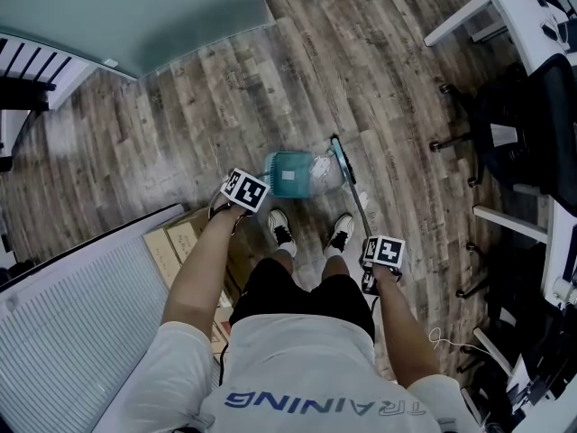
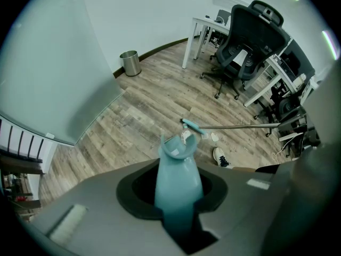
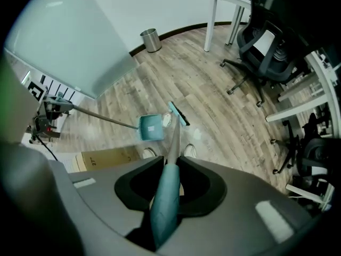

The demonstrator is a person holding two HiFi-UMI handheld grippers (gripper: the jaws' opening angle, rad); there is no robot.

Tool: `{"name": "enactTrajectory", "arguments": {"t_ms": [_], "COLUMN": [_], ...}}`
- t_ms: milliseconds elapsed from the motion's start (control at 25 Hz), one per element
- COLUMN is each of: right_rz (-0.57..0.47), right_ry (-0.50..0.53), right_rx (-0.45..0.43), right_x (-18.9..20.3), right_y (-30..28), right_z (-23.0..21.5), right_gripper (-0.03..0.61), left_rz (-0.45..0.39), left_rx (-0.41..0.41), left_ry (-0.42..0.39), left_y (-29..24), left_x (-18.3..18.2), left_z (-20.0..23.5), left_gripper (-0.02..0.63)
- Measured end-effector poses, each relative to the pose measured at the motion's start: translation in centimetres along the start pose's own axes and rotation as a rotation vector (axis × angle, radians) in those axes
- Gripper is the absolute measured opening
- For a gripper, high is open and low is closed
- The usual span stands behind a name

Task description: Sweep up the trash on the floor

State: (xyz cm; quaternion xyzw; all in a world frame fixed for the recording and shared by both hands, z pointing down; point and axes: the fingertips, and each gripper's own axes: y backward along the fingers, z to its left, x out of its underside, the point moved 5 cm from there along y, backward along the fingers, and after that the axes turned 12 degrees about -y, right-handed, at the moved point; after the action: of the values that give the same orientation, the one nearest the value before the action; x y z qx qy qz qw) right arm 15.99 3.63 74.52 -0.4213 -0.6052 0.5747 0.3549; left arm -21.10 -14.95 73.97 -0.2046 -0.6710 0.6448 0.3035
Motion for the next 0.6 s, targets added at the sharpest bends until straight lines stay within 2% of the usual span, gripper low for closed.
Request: {"name": "enactTrajectory", "arguments": {"t_ms": [160,360,440,600], "right_rz": [0.051,0.147,0.19,0.183], "right_ry": [0.038,-0.089,-0.107,-0.021], "right_rx": [-0.105,-0.281,-0.355,-0.34], "right_x": [1.9,4.1,5.0,5.1], "right_y": [0.0,-0.3,-0.2,0.3], "right_z": [3.4,6.6,7.8,9.1], "right_gripper": [0.109,0.109,0.109,0.109], "left_rz": [0.001,-0.001,0.0,0.002], "left_rx": [-0.001,0.0,0.0,0.001], "left_ry": [0.001,0.001,0.001,0.002], "left_y": [-0.1,-0.1,0.0,0.0], "left_x": [0.0,0.0,0.0,0.0], "left_z": [-0.1,0.1,0.1,0.2], "left_gripper": [0.084,0.084,0.084,0.084]}}
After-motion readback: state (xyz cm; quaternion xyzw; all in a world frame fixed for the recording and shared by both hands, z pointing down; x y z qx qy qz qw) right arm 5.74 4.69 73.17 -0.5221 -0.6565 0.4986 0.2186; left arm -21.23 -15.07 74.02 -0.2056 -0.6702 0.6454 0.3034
